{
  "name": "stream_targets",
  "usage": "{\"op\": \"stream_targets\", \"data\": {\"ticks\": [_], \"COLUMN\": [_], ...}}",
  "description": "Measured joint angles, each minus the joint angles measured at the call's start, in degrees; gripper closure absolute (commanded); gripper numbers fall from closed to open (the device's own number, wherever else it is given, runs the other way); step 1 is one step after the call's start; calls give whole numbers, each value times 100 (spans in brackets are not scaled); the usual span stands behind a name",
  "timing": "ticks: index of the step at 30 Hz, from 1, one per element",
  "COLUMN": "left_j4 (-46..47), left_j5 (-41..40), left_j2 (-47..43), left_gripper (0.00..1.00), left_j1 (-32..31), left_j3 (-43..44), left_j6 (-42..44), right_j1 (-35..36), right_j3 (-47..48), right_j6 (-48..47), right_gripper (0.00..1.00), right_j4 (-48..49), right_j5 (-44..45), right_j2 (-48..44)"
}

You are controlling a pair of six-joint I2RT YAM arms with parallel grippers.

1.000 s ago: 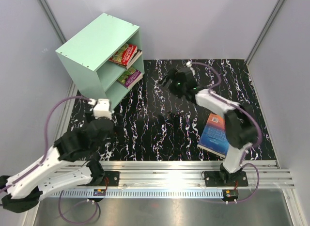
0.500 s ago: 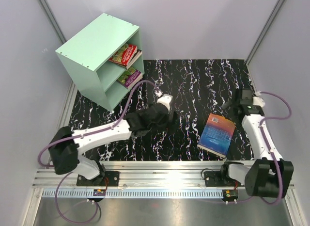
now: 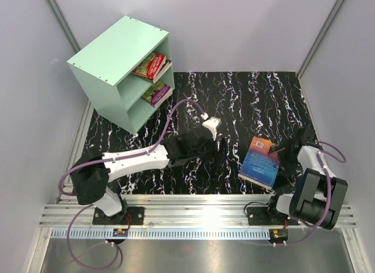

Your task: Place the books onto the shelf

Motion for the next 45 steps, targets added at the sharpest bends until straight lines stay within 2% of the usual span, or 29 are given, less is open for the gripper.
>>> {"op": "stream_targets", "data": {"ticks": [6,13,16,17,21,22,28,33,36,45], "left_j4": [466,990,1152,1222,1290,1283,1281,1270,1272,1388], "left_j5": [101,588,813,879,994,994,944,861,820,761], "left_j2": [798,2243,2614,2710,2837,2837,2837,2835,2824,2750], "left_gripper": [3,3,4,4,4,4,4,4,5,5], "left_j1": [52,361,494,529,555,577,728,739,739,761], "left_j3": [31,623,1193,1311,1381,1379,1270,1270,1255,1108], "left_j6": [-48,-203,-280,-304,-385,-402,-481,-490,-490,-490], "right_j1": [199,1189,1364,1379,1550,1606,2218,2588,2706,2894], "right_j3": [-96,74,87,87,76,68,81,192,201,114], "right_j6": [129,494,531,544,542,544,684,748,776,925], "right_gripper": [8,11,19,26,52,55,57,58,69,72], "right_j4": [599,1523,1716,1742,1884,1943,2157,1858,1676,1482], "right_j5": [-511,-876,-925,-931,-892,-844,-319,181,280,310], "right_j2": [223,741,828,852,975,979,890,750,649,339]}}
